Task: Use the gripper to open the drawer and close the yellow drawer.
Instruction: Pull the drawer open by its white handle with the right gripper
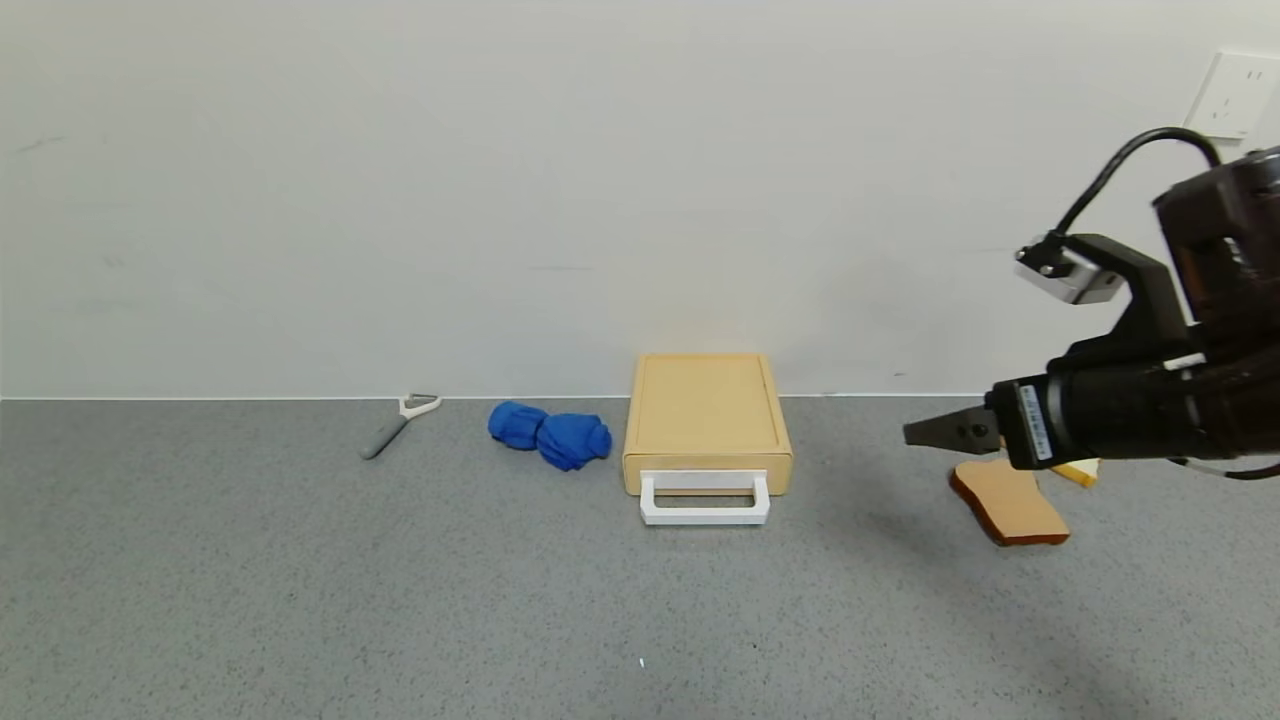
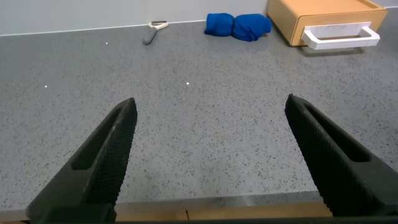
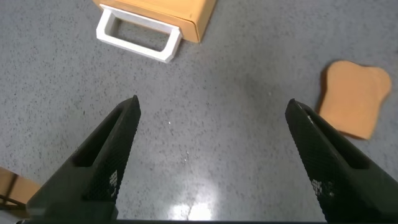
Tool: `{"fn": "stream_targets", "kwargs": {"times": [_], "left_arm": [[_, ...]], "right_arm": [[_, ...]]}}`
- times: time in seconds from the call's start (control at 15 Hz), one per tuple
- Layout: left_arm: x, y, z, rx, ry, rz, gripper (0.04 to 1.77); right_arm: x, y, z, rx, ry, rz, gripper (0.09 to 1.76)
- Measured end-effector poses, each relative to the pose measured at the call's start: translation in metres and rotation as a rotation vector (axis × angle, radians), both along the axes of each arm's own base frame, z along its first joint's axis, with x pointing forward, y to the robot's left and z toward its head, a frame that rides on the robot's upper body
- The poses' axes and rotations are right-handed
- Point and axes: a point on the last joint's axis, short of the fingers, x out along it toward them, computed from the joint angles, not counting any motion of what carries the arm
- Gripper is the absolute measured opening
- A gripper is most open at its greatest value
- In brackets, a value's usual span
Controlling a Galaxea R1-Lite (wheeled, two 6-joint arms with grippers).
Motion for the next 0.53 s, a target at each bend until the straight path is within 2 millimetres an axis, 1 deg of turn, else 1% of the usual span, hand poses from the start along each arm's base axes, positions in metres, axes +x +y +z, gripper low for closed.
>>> {"fn": "stream_targets", "kwargs": {"times": [0.2,0.4,0.53], "left_arm": [[0.000,0.000,0.000,0.000,0.000,0.000,1.72],[0.000,0.000,0.000,0.000,0.000,0.000,1.72],[0.000,0.000,0.000,0.000,0.000,0.000,1.72]], "right_arm": [[0.029,0.025,-0.008,0.010,0.071,0.009,1.71],[0.051,0.046,-0.021,0.009,0.115,0.024,1.71],[0.062,0.062,-0.029,0.017,0.129,0.036,1.71]]}}
